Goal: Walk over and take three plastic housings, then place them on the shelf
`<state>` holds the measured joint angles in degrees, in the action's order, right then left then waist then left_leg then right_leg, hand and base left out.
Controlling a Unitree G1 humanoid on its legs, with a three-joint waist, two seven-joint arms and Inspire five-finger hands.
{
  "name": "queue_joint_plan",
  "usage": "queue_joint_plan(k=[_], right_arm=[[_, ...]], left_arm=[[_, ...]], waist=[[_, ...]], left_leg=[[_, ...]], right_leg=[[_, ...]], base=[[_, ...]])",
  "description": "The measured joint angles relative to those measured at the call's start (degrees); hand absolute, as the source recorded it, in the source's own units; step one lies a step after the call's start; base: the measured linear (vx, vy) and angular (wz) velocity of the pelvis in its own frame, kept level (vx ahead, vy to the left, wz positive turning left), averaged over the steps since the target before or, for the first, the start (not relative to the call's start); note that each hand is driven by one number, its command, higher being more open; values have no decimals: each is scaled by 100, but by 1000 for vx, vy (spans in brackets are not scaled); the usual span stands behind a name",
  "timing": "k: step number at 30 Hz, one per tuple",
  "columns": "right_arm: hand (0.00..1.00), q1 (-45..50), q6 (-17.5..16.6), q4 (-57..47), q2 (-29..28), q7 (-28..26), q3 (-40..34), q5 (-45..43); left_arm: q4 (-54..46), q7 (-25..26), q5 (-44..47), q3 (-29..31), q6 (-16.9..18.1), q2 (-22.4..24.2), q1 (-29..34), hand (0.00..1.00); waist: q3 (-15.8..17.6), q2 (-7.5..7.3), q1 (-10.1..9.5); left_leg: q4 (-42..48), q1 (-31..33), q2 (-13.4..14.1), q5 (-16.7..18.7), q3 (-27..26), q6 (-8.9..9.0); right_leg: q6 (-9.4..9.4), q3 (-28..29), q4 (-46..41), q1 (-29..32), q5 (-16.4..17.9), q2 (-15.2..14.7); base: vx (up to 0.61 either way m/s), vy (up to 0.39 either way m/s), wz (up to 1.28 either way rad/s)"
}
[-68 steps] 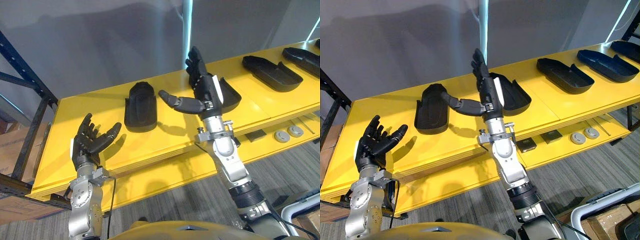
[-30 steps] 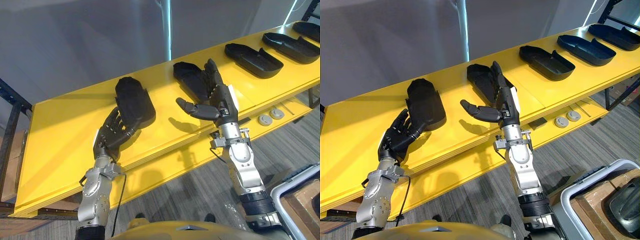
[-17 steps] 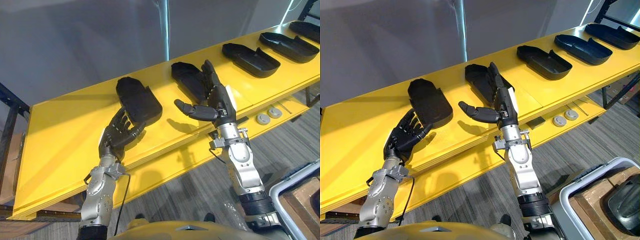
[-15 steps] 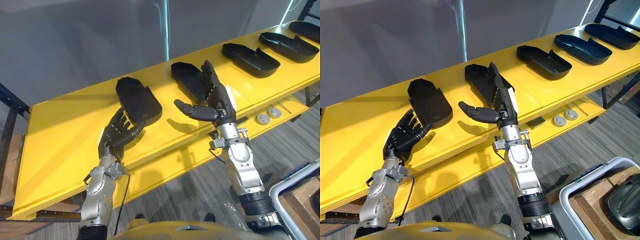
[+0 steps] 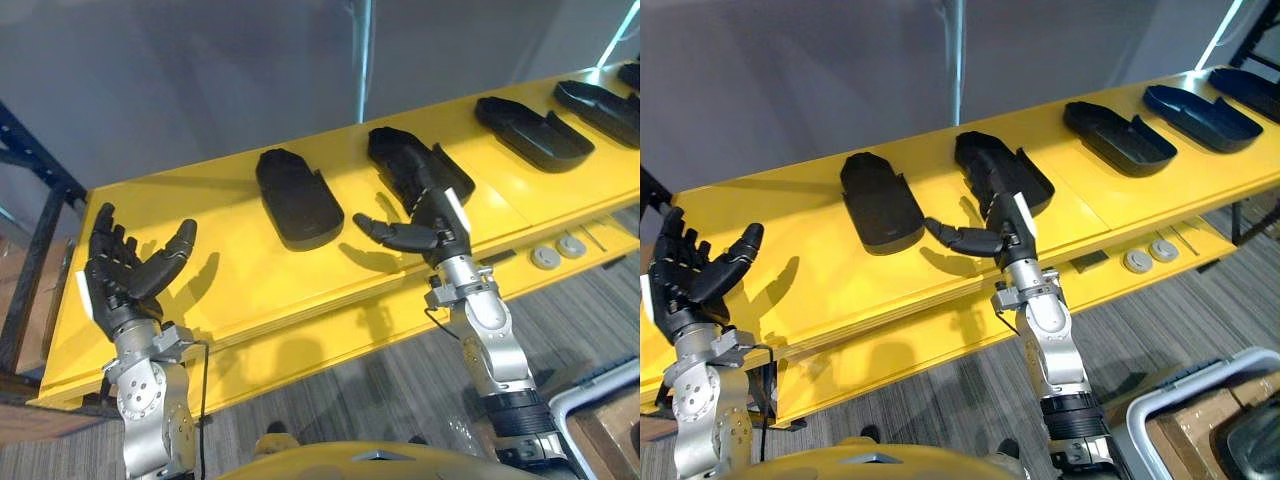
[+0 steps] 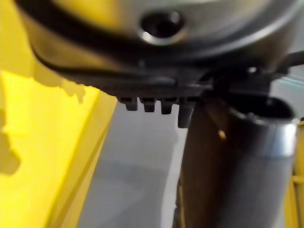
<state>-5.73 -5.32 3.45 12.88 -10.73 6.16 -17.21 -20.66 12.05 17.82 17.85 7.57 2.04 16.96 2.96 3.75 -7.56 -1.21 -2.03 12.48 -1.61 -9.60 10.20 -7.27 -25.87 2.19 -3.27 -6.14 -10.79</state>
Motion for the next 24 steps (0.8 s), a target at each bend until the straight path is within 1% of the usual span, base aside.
queue_joint_plan(k=[1, 3, 4, 9, 13, 17, 20, 22, 24], right_arm=[[100, -32, 96, 190, -8, -89, 153, -3], [100, -68, 157, 371, -63, -175, 322, -6], [100, -110, 181, 465, -80, -234, 401, -6], [100, -348, 235, 550, -149, -226, 509, -1], [100, -442, 318, 854, -171, 45, 529, 1], [100, -458, 341, 864, -187, 146, 539, 10], [100, -459, 304, 862, -192, 308, 579, 122], [100, -458, 245, 862, -202, 514, 581, 293], [100, -458, 212, 862, -206, 639, 586, 396]], left_arm=[[-1, -59, 6, -4, 0, 7, 46, 100], [0, -141, 78, -4, -3, 14, 156, 100], [0, -177, 199, -9, -6, 38, 218, 100], [-3, -279, 241, -147, -6, 39, 329, 100], [-16, -400, 450, -344, -6, 39, 361, 100], [-27, -420, 476, -354, -6, 40, 403, 100], [-141, -534, 664, -378, -5, 40, 485, 100], [-299, -763, 683, -398, -5, 39, 601, 100], [-338, -882, 672, -413, -5, 36, 605, 100]], waist=[[-6, -14, -17], [-1, -29, -24], [-1, -33, -60], [-15, -52, -130], [-45, -106, -176], [-47, -110, -170], [-46, -114, -169], [-45, -115, -173], [-45, -114, -176]], left_leg=[[0, 84, -3, -23, 97, -9], [-15, 177, -9, -77, 215, -14], [-25, 181, -9, -95, 237, -11], [-19, 241, -16, -116, 311, -14], [-32, 272, -18, -163, 402, -17], [-37, 271, -18, -166, 409, -18], [-51, 270, -18, -166, 409, -18], [-79, 266, -18, -177, 409, -18], [-89, 259, -18, -182, 408, -20]], right_leg=[[1, -89, 0, 5, 2, -2], [1, -213, 0, 28, 2, -2], [2, -232, -2, 24, 2, -1], [5, -294, -14, 19, 5, -6], [23, -378, -65, 20, 37, -13], [37, -384, -107, 23, 73, -21], [40, -385, -108, 28, 76, -21], [41, -388, -109, 36, 77, -20], [40, -388, -110, 42, 76, -20]], base=[[-29, 5, 31], [-18, 3, 31], [-5, 3, 18], [-9, 4, 7], [-5, 1, 10], [0, 0, 0], [0, 0, 0], [0, 0, 0], [0, 0, 0]])
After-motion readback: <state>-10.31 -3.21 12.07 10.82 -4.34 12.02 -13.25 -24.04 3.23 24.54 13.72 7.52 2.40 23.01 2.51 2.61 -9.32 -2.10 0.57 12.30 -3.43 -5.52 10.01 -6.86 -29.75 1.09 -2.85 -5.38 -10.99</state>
